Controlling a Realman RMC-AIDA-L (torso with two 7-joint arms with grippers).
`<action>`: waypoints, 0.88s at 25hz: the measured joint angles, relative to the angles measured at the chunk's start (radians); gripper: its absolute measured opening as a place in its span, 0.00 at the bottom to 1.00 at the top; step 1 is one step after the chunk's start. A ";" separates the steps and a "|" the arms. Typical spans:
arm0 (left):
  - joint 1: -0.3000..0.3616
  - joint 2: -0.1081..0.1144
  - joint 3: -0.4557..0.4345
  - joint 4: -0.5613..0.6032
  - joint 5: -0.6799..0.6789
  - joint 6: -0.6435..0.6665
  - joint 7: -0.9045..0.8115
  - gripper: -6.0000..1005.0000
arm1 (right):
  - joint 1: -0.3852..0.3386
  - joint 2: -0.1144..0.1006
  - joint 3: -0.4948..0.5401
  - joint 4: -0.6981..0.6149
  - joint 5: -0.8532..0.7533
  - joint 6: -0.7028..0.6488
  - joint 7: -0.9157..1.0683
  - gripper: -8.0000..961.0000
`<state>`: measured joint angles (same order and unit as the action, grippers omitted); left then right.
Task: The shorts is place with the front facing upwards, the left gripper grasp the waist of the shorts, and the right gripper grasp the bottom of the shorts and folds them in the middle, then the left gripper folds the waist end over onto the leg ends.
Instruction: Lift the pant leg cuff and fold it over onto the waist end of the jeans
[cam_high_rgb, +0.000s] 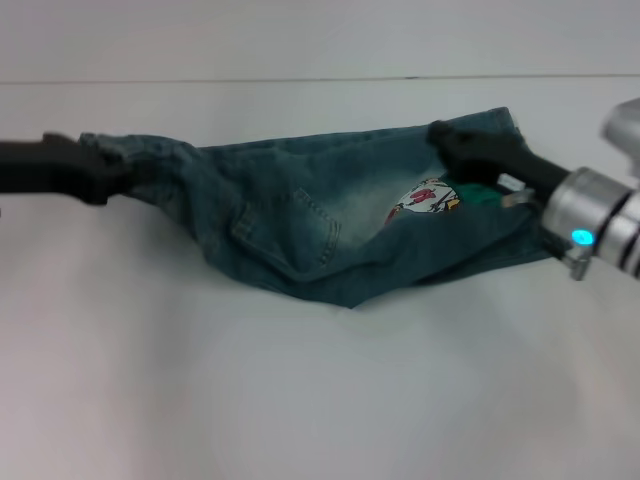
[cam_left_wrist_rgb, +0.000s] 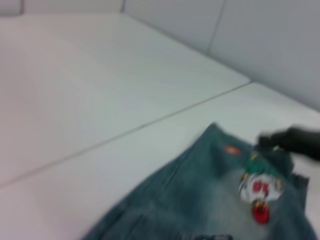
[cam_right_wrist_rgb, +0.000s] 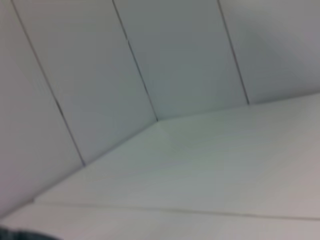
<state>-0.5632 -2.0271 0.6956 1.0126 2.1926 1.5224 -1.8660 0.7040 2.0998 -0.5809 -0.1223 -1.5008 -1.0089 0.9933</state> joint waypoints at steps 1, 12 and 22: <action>-0.016 0.002 -0.006 0.004 0.000 0.011 -0.002 0.05 | 0.017 0.001 0.002 0.027 0.007 0.023 -0.038 0.01; -0.115 0.012 -0.039 0.084 -0.011 0.109 -0.040 0.04 | 0.144 0.021 0.068 0.279 0.012 0.141 -0.294 0.01; -0.144 0.052 -0.041 0.099 -0.086 0.154 -0.079 0.04 | 0.273 0.021 0.246 0.459 -0.272 0.192 -0.276 0.01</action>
<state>-0.7071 -1.9755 0.6549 1.1117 2.1063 1.6767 -1.9453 0.9767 2.1212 -0.3349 0.3372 -1.7733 -0.8171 0.7177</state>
